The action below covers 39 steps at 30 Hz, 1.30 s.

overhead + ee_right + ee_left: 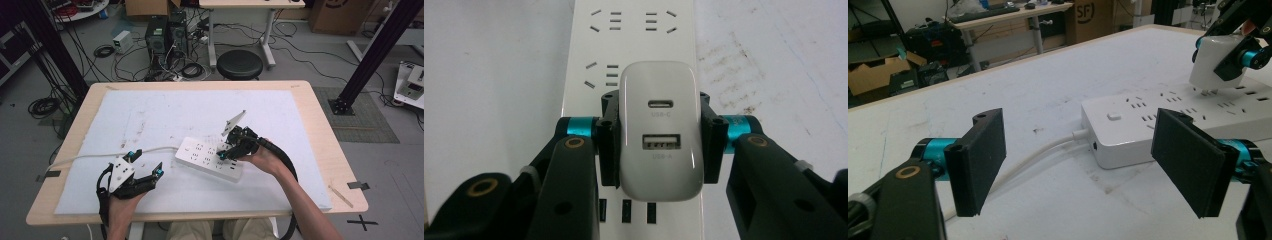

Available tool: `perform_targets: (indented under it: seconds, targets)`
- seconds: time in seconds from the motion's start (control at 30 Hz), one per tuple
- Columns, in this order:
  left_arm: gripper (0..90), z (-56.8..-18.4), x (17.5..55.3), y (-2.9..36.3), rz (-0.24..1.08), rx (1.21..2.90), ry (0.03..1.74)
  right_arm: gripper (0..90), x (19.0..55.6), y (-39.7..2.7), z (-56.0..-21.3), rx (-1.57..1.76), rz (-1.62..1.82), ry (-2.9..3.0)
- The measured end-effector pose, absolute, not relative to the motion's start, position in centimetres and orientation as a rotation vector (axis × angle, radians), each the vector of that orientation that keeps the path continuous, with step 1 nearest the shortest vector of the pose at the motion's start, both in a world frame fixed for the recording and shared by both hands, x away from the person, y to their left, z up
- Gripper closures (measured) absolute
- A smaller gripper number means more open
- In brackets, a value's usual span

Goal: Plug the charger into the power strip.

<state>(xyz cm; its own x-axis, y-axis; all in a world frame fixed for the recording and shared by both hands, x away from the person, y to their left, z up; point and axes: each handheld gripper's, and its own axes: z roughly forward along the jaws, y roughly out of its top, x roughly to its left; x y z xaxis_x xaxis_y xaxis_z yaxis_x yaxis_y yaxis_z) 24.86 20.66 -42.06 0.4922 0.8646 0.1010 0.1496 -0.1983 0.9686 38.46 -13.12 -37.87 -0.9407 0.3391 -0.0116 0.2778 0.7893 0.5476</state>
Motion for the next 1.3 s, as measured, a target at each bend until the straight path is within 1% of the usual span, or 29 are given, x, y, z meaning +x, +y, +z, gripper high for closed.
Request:
perform_targets:
  seconds: [0.33,0.43,0.8,0.83,1.0,1.3]
  targets:
    - [21.9,-42.1,25.1,20.2,0.82,1.67,0.869,63.7,38.6,-13.1,-37.9,0.541,0.863,2.87]
    - [21.9,-42.2,25.1,20.2,0.821,1.673,0.869,63.7,38.5,-12.7,-37.8,0.499,0.833,2.863]
    - [21.9,-42.1,24.5,20.6,0.828,1.668,0.875,63.8,38.5,-13.8,-38.6,0.519,0.908,2.856]
    - [21.9,-42.1,24.4,20.8,0.829,1.666,0.883,63.8,38.5,-14.7,-39.2,0.573,1.011,2.835]
    - [21.9,-42.1,24.6,20.6,0.823,1.666,0.879,63.8,37.9,-14.0,-38.9,0.529,0.937,2.82]
    - [21.9,-42.3,24.9,20.0,0.808,1.675,0.866,63.9,38.6,-13.1,-38.4,0.489,0.856,2.873]
